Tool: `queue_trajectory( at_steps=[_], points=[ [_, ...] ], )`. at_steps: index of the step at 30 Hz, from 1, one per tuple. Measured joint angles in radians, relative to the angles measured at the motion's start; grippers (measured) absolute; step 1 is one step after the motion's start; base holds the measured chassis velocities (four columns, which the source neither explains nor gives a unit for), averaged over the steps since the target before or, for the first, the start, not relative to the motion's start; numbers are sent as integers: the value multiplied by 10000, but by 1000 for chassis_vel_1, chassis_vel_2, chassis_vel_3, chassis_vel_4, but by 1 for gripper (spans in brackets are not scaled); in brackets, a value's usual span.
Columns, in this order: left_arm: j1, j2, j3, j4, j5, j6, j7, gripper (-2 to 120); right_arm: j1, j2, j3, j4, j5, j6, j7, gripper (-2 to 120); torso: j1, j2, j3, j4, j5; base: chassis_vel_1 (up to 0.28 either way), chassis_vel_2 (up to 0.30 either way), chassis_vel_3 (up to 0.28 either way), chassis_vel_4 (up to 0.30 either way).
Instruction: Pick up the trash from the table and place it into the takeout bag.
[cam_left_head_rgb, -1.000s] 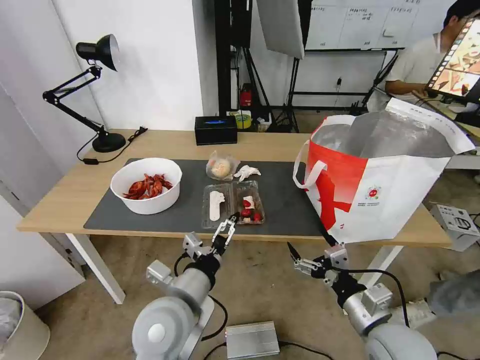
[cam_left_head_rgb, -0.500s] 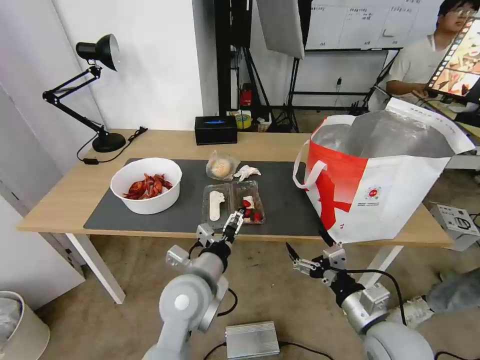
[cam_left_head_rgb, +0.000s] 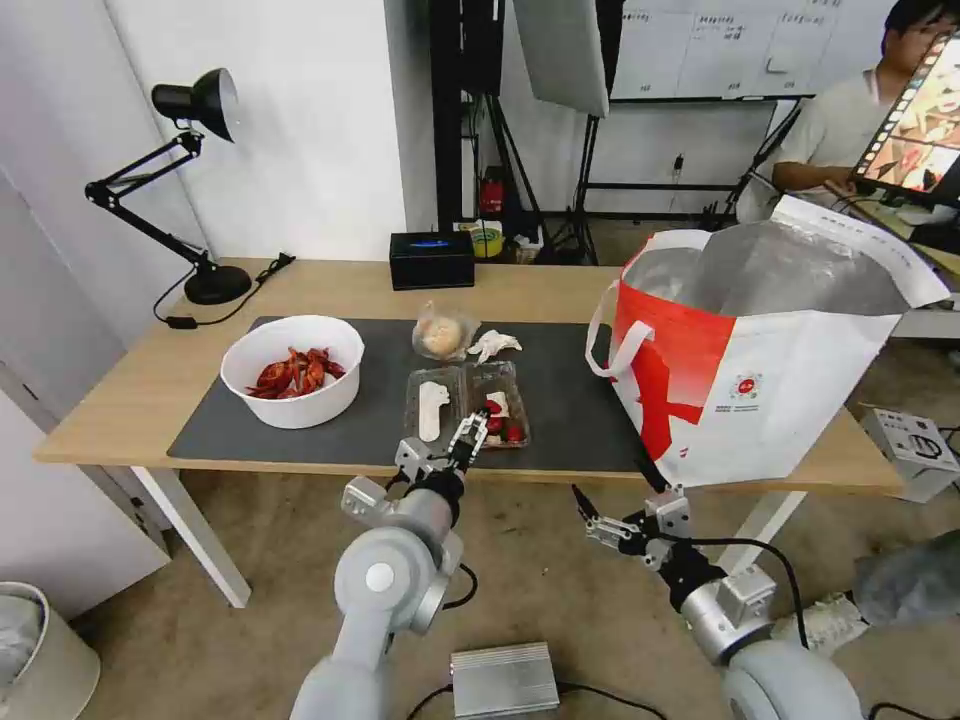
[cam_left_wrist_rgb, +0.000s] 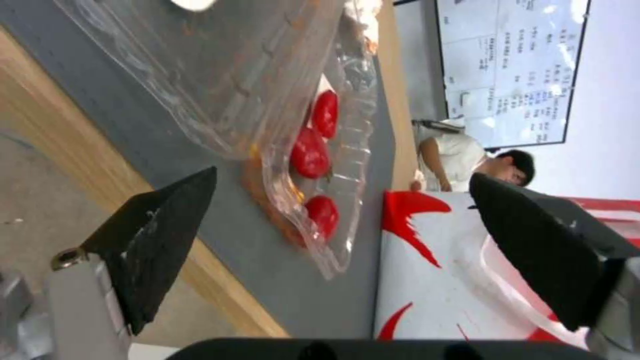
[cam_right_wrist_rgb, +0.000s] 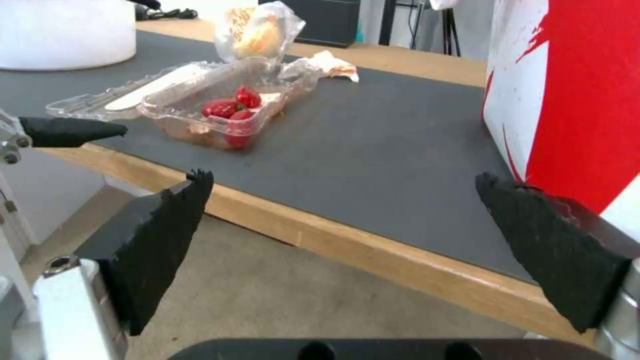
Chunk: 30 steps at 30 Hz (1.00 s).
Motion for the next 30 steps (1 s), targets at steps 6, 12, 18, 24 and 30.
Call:
queue_trajectory(
  at_steps=[6,12,18,24,30],
  points=[
    [-56,40,-54,32,16,-33,-67,100,0,17,-42,-14,-6,13,16,100,0,0,0,0,0,0,0,0,0],
    [-125,48,-149,98,38,-77,-142,100,-5,35,-96,-35,-18,18,24,100,0,1,-1,0,0,0,0,0,0],
    [-203,59,-239,198,75,-132,-246,100,-14,98,-191,-90,-44,36,37,100,-1,1,-1,0,0,0,0,0,0],
    [-225,44,-270,214,95,-187,-282,100,-16,129,-230,-152,-57,70,40,100,0,1,-2,0,-1,0,0,0,0],
    [-153,21,-320,108,105,-264,-333,100,-19,184,-268,-238,-85,92,41,100,0,1,-1,1,-1,0,0,0,0]
  ],
)
